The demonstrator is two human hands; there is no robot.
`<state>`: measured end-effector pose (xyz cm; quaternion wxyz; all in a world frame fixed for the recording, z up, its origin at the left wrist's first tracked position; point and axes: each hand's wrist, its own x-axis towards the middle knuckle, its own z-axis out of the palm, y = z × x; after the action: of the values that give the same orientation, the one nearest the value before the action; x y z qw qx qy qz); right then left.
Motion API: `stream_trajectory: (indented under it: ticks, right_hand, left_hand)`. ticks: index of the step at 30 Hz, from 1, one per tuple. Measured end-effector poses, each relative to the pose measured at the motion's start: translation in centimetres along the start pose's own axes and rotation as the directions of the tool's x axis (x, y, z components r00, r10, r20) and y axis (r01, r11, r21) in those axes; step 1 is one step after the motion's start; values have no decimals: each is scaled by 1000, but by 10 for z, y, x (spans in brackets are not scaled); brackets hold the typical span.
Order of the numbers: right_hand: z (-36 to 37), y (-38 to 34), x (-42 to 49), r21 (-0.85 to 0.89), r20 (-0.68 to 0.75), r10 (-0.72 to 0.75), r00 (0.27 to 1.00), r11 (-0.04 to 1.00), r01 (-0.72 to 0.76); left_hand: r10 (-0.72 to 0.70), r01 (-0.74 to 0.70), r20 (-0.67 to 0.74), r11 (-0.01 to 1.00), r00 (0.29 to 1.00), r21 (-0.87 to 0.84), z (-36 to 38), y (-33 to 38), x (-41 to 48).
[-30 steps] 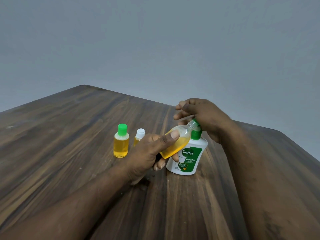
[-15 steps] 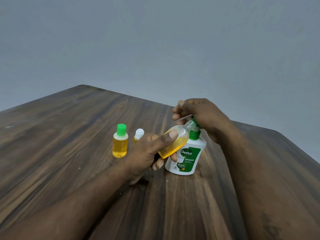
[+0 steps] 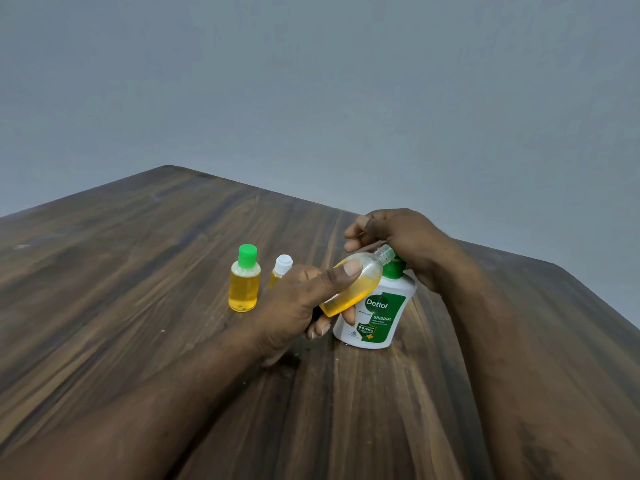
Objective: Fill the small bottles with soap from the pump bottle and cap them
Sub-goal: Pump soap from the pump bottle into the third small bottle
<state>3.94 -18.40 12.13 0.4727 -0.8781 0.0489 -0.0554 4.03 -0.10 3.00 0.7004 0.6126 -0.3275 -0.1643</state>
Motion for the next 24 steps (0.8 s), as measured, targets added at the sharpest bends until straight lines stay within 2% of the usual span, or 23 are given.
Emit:
stream_trajectory:
  ticks: [7, 13, 16, 18, 22, 24]
  right_hand:
    - [0, -1, -1, -1, -10, -22, 1000, 1000, 22]
    - [-7, -10, -4, 52, -139, -190, 972, 979, 199]
    - [-14, -12, -3, 117, -223, -206, 953, 965, 236]
    - [-12, -9, -1, 91, -245, -199, 949, 970, 227]
    - [-1, 0, 4, 148, -60, -81, 995, 985, 89]
    - [-1, 2, 3, 99, 10, -49, 999, 994, 48]
  left_hand:
    - [-11, 11, 8, 1000, 1000, 11, 2, -1, 0]
    - [8, -8, -4, 1000, 1000, -30, 0, 0, 0]
    - [23, -23, 5, 999, 1000, -34, 0, 1, 0]
    - [23, -22, 10, 999, 1000, -37, 0, 2, 0]
    - [14, -14, 11, 1000, 1000, -17, 1, 2, 0]
    - [13, -13, 6, 1000, 1000, -8, 0, 2, -1]
